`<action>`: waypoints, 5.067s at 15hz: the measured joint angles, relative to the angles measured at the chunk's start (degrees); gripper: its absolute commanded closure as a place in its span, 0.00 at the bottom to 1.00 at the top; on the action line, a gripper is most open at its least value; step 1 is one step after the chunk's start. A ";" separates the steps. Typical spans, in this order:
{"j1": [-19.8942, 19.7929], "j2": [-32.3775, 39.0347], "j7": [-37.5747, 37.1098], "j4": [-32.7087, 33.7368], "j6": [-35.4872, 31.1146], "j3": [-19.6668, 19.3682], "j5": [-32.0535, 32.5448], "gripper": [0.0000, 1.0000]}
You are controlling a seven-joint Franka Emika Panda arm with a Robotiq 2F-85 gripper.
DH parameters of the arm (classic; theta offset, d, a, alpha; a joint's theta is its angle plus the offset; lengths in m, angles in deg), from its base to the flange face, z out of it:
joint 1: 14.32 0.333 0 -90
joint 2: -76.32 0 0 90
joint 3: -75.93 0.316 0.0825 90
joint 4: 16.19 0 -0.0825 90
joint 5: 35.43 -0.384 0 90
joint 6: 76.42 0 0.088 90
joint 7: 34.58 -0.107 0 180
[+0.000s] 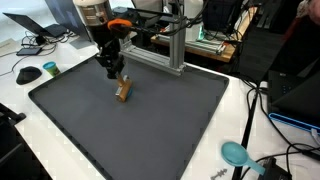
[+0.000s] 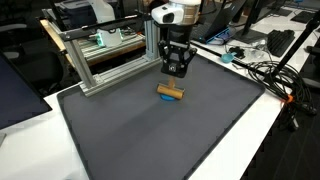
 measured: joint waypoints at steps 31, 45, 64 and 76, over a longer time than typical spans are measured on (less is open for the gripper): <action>0.28 -1.40 -2.27 -3.07 -4.20 -0.41 1.68 0.78; 0.01 -1.32 -1.80 -3.08 -4.66 -0.45 1.68 0.78; -4.06 3.01 8.76 4.97 3.23 0.29 -5.40 0.78; -6.90 7.02 15.28 11.86 9.67 0.37 -10.18 0.78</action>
